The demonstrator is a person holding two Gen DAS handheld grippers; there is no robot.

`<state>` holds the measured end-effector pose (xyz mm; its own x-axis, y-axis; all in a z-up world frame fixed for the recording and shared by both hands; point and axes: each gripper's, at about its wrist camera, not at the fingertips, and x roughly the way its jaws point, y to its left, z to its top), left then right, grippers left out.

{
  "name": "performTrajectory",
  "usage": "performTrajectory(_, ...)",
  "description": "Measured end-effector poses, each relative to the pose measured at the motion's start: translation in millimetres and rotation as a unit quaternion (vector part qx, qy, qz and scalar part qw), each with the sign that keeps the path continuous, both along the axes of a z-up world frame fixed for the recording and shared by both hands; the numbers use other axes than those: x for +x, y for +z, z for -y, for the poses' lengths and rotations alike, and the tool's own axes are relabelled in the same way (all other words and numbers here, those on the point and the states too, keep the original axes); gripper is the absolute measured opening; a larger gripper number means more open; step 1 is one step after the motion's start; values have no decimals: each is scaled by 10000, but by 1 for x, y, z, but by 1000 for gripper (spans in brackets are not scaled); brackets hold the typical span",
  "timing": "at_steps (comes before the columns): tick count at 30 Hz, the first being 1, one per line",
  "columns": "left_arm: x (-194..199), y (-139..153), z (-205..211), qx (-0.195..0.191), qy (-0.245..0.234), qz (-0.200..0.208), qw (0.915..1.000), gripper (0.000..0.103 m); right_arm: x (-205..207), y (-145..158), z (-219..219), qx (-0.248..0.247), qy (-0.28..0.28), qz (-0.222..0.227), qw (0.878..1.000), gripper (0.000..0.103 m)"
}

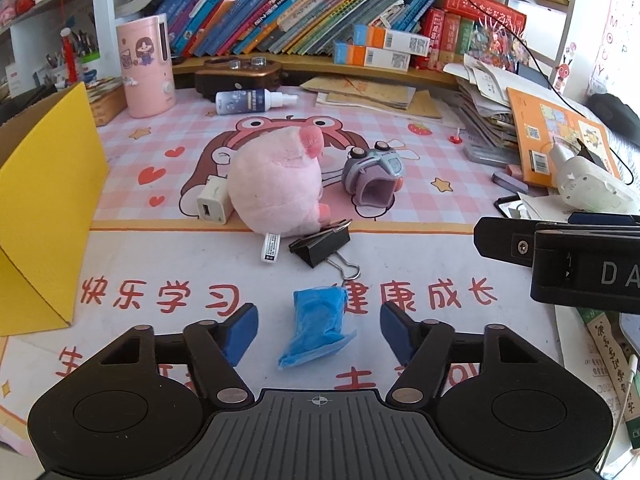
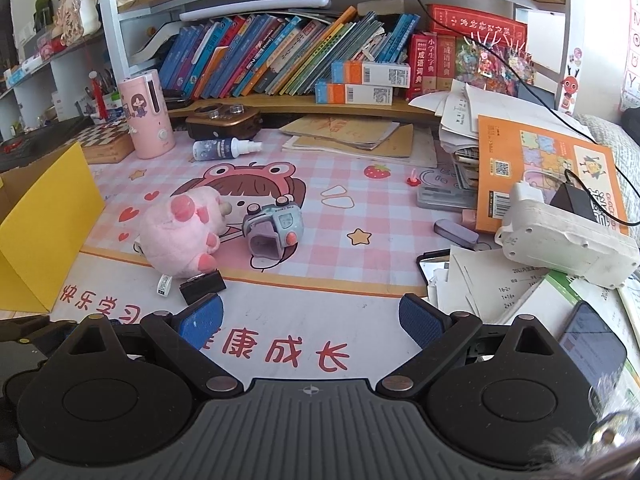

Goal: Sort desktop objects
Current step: 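Grasp the blue packet with the left tool while the right tool approaches the black binder clip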

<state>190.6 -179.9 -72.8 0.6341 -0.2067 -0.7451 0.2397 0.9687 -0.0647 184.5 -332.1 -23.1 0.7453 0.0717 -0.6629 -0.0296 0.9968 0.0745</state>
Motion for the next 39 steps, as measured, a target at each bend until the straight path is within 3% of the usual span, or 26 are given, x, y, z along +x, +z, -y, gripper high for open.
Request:
performTrajectory(4,5,-3,1,12,21,-42,10000,60,5,-2,-2,0,89,-19,10000,96)
performTrajectory(11,12,-12,7,41,-142,-264,9995,34,13,-4,-7,3,229,-51,9997,96)
performTrajectory(15,12,-12,2,30,-110,-243,9996,27,20,-6,-11,49,341,-100,9994,96)
performTrajectory(22,2,2,-25,3,296,-128,9995,26,40,-17,-33,158,916,-373,9950,95)
performTrajectory(29,-12,19,-56,-158,834,-85,9964,26,65,-36,-66,-40,1961,-486,9794,71)
performTrajectory(33,-19,27,-67,-190,1058,22,9942,26,82,-49,-73,-267,2222,-514,9733,70)
performTrajectory(39,-24,33,-75,-211,1270,68,9917,26,95,-61,-73,-389,2486,-538,9663,57)
